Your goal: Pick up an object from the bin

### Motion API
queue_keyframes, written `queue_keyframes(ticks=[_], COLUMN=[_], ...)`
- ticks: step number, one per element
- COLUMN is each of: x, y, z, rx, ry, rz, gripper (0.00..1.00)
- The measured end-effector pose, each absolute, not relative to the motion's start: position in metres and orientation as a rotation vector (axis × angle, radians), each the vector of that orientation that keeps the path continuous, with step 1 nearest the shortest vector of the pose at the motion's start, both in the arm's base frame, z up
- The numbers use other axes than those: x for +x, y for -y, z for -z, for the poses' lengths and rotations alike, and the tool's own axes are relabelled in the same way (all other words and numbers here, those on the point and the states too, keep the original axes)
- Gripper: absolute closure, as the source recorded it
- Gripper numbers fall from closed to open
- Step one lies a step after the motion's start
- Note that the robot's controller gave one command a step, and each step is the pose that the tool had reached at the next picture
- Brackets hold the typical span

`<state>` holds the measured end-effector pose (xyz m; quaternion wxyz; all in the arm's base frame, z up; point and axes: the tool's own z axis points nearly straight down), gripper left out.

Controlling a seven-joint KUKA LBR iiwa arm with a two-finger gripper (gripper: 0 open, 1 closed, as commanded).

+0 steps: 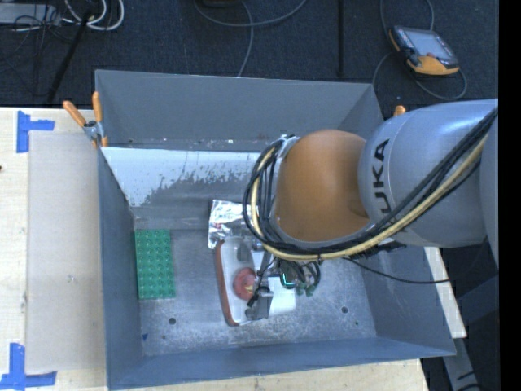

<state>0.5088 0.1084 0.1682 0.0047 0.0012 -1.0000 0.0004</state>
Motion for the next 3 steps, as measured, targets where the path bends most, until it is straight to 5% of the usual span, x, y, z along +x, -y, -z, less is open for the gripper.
queue_keyframes(ticks=[1, 2, 3], x=[0.559, 0.56, 0.502], y=[-0.087, -0.088, -0.083], z=[-0.065, -0.07, -0.238], rx=[-0.057, -0.059, -0.021], ry=[3.136, 3.14, 3.148], rz=[-0.001, 0.003, 0.002], gripper=[0.0, 1.0, 1.0])
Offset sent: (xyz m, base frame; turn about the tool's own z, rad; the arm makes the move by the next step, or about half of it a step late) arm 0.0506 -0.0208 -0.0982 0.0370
